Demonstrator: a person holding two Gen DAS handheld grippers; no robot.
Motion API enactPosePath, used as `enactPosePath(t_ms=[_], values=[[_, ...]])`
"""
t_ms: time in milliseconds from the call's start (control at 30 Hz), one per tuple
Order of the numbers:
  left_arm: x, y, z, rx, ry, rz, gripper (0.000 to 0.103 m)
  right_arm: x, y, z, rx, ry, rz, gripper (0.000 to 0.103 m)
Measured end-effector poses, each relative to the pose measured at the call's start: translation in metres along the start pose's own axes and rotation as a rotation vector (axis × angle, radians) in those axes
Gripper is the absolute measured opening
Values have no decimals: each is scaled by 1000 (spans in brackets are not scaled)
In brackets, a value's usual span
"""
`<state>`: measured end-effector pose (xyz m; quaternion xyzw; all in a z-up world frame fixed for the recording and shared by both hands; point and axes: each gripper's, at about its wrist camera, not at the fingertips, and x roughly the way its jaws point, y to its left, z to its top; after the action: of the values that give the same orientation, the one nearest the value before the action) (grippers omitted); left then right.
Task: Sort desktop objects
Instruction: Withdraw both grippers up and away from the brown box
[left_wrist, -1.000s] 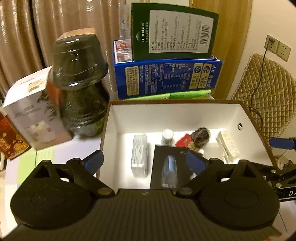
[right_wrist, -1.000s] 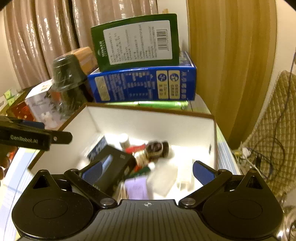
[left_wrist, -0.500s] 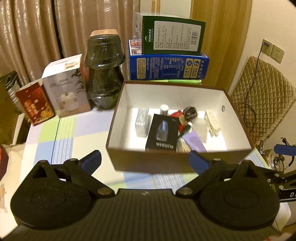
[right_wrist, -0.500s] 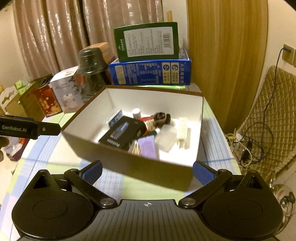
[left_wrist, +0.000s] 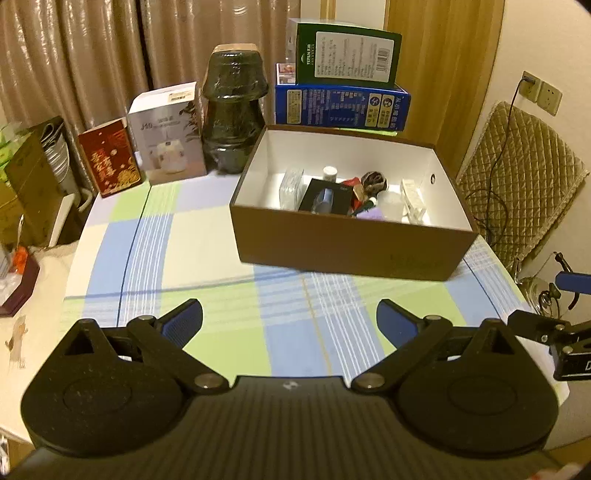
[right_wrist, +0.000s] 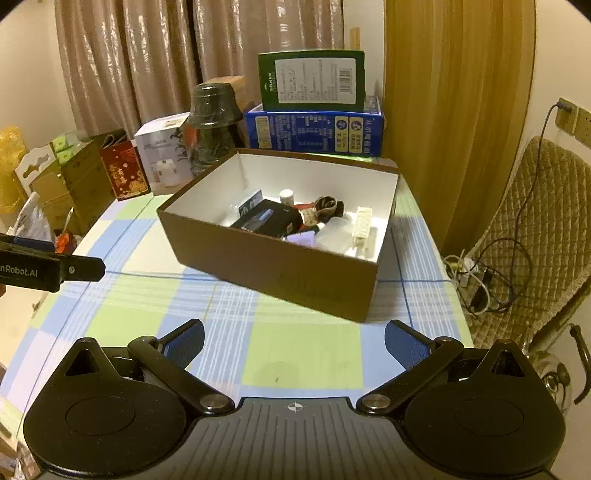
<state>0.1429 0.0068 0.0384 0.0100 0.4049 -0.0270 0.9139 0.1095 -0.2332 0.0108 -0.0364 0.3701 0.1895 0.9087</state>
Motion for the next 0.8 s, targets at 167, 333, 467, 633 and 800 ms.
enactPosePath(t_ms=[167, 333, 467, 633, 800], values=[[-18, -6, -19, -10, -2, 18, 99, -15, 4, -14, -25, 1, 6, 101], [-35, -12, -35, -15, -7, 35, 99, -24, 8, -28, -43, 5, 27, 101], [-46, -16, -47, -22, -10, 51, 99, -31, 11, -37, -65, 8, 47, 101], [-56, -18, -60, -31, -11, 62, 99, -36, 14, -47, -79, 10, 65, 101], [-62, -22, -71, -23, -3, 65, 99, -41, 15, -53, -75, 14, 69, 101]])
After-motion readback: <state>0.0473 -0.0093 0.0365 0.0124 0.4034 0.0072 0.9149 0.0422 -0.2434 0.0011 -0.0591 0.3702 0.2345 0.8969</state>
